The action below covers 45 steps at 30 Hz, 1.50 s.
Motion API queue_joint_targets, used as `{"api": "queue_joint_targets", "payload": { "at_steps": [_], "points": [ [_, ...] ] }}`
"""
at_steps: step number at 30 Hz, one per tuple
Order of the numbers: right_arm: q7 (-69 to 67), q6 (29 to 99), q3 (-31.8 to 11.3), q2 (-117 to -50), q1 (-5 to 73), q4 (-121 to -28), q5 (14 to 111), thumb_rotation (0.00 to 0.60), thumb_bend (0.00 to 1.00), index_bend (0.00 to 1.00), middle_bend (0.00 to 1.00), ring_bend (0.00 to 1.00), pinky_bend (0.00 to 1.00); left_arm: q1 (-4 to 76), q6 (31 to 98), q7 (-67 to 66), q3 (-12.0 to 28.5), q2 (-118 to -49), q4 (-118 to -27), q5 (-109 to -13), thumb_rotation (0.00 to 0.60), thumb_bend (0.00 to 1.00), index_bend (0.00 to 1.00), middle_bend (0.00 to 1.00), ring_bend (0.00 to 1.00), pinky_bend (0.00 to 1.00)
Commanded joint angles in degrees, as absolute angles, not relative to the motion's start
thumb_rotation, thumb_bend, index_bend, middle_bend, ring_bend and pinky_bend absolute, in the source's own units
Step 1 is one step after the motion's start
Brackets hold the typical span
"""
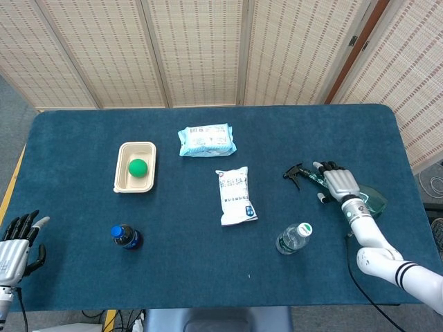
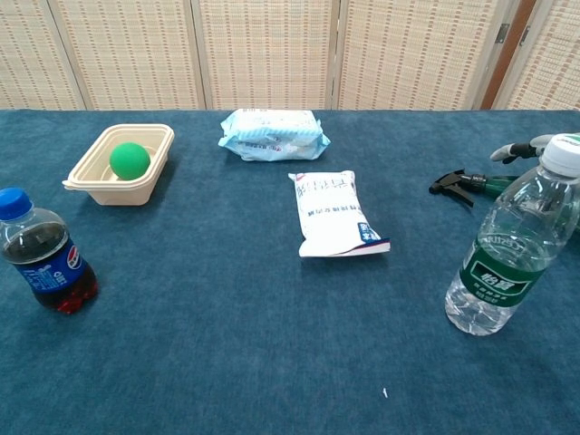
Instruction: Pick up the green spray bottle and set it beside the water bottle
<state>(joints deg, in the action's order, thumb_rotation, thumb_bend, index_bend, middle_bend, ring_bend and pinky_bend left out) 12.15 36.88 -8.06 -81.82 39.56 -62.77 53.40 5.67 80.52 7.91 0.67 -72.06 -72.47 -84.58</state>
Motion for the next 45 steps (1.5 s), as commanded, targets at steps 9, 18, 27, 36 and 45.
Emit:
{"api": "queue_joint_targets", "payload": {
  "at_steps": [9,18,27,36,45],
  "points": [
    [17.8,34.3,-6.1,-80.5,42.0,-63.4,49.6,0.600,0.26,0.00,0.13,0.03,0.19,6.1,79.7,8.5,0.7,-72.6,-71.6,-84.7,0.600,0.61,0.14,0.05,0.00,0.00],
    [19.4,34.5,-5.4,-81.0,43.0,-63.5,47.3,0.600,0.26,0.03,0.15,0.04,0.19,6.1,79.6,9.8,0.6,-73.3,-69.9,-84.7,0.600,0.61,0.14,0.05,0.00,0.00],
    [19.6,34.5,-5.0,-81.9,43.6,-62.7,46.3,0.600,0.27,0.09,0.18,0.05,0.19,6.2,79.0,11.5,0.4,-74.0,-68.0,-84.7,0.600,0.61,0.14,0.05,0.00,0.00],
    [19.8,34.7,-4.6,-82.4,44.0,-62.3,45.6,0.600,0.27,0.20,0.20,0.05,0.19,6.1,78.9,12.8,0.4,-74.3,-66.7,-84.7,0.600,0.61,0.14,0.05,0.00,0.00],
    [20.0,34.9,-4.4,-82.6,44.3,-62.1,45.5,0.600,0.27,0.23,0.22,0.06,0.19,5.9,78.7,13.2,0.3,-74.8,-65.9,-84.6,0.600,0.61,0.14,0.05,0.00,0.00]
  ]
}}
